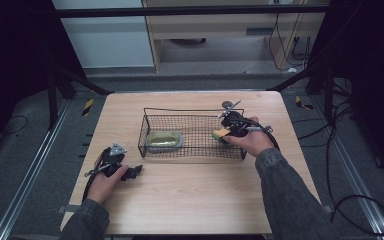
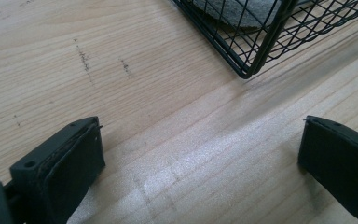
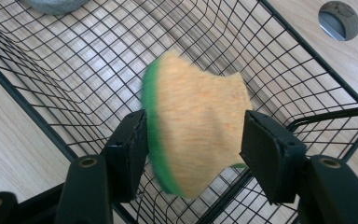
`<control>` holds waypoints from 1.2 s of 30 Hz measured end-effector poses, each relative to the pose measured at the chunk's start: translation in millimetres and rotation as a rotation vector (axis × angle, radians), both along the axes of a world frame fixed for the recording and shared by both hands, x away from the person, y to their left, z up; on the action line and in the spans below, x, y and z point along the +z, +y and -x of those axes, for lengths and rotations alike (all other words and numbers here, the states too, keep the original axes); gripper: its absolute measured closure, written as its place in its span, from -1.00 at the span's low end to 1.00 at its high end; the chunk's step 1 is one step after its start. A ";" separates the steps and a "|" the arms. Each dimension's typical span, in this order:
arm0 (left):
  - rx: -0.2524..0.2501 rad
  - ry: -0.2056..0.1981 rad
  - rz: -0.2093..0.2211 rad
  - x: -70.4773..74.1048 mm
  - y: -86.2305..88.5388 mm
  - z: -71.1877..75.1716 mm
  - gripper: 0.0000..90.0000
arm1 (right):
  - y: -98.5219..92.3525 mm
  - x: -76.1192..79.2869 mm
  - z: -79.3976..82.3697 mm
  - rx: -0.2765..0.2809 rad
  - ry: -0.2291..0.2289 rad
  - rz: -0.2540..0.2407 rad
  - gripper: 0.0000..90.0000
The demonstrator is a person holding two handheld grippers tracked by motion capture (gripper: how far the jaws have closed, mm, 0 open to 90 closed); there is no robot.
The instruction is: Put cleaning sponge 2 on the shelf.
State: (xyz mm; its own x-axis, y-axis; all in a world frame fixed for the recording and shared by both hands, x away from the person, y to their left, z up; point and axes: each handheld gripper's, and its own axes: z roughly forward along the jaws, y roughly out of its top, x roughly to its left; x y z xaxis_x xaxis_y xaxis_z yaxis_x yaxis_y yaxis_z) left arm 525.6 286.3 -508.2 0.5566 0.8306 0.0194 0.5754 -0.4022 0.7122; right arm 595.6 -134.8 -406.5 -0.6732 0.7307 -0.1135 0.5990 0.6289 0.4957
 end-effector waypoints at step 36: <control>0.000 0.000 0.000 0.0 0.0 -0.1 -1.00 | -50.2 26.2 15.1 -0.141 -0.131 -0.123 -0.69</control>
State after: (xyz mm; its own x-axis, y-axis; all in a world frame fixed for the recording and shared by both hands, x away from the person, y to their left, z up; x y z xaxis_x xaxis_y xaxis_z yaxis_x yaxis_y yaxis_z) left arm 525.6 286.3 -508.2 0.5566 0.8305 0.0198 0.5752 -0.4024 0.7122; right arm 580.6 -185.0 -380.3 -0.5485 0.8304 -0.0977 0.6020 0.4733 0.6431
